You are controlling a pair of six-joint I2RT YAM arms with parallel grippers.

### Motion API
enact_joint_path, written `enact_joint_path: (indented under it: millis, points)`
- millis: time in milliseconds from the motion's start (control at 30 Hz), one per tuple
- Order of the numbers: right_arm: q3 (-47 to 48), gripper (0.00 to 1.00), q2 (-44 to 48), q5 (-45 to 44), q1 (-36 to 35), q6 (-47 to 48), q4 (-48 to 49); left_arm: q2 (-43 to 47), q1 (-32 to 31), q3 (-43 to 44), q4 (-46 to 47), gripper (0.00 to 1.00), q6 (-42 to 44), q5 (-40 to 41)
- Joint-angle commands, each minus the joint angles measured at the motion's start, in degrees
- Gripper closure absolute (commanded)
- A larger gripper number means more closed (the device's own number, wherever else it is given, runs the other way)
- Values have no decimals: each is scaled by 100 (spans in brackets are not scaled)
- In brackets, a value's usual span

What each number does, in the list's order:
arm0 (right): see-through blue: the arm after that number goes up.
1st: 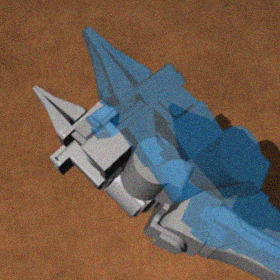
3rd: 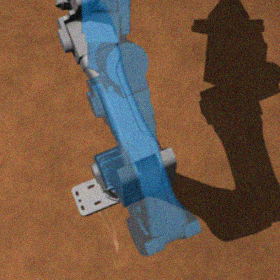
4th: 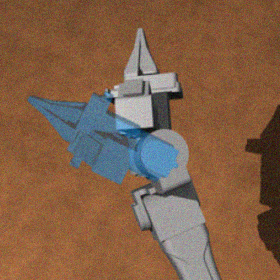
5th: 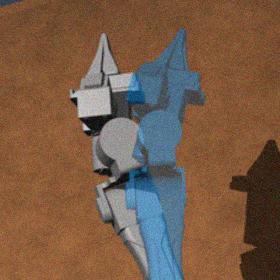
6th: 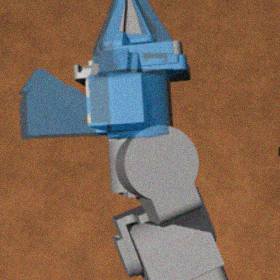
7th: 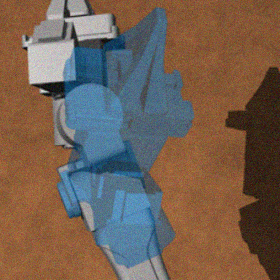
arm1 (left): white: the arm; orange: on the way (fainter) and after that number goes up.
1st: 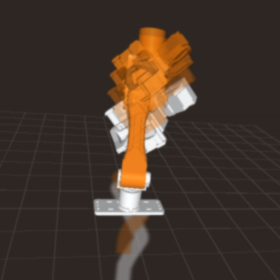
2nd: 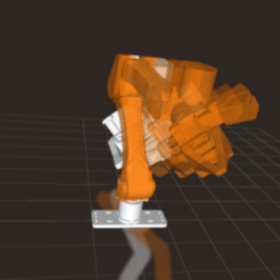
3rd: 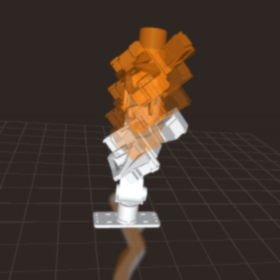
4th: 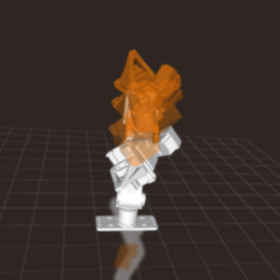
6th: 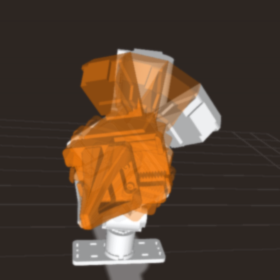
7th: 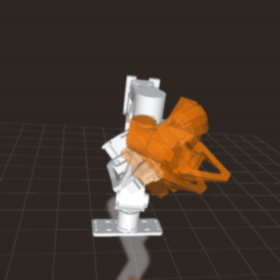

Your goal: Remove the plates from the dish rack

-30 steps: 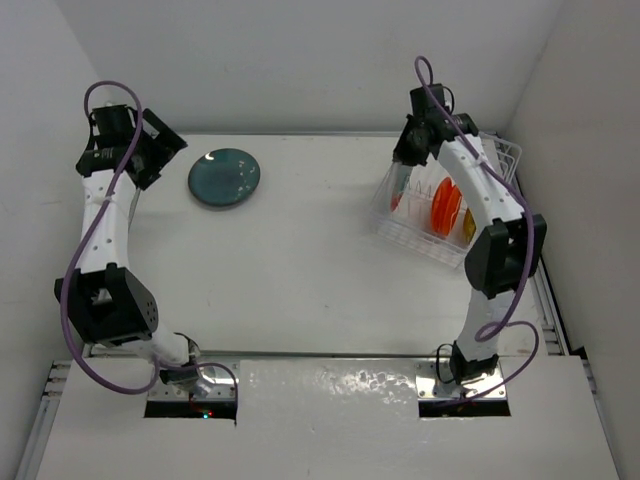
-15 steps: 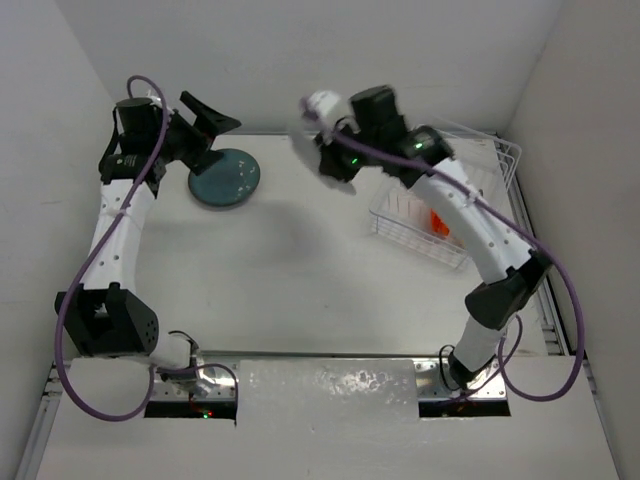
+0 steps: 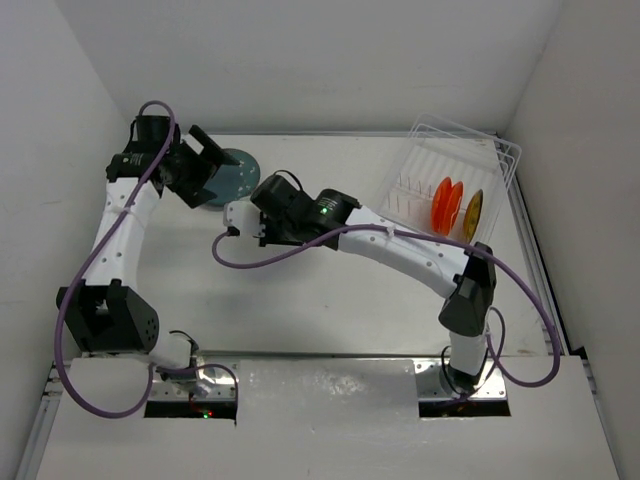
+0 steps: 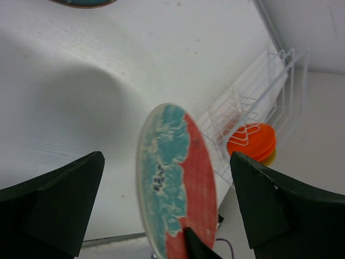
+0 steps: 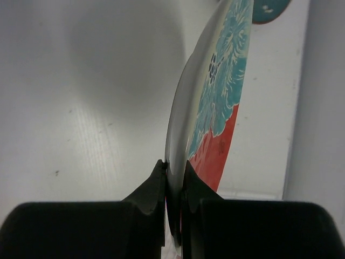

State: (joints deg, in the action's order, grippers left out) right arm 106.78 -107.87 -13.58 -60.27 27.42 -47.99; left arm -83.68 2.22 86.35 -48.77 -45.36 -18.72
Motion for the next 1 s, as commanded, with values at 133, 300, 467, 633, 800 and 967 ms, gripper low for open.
enact_joint_path:
  millis: [133, 300, 467, 633, 800, 967]
  points:
    - [449, 100, 135, -970, -222, 405, 2108, 159, -107, -469, 78, 19, 283, -105]
    - [808, 100, -198, -611, -213, 265, 2452, 150, -169, -768, 500, 53, 151, -570]
    - [616, 93, -252, -671, -205, -61, 2935, -60, -169, -717, 816, 100, 71, -721]
    - [-138, 1, 397, -804, 216, -1351, 2909, -227, 225, -592, 1578, 100, 142, 577]
    - [-1508, 1, 1864, -654, 797, -2557, 2874, -658, 919, -1127, 3668, 100, -426, 671]
    - [-1827, 1, 2938, -1216, 999, -2408, 2146, -1632, 1316, -1016, 5483, 100, -940, 132]
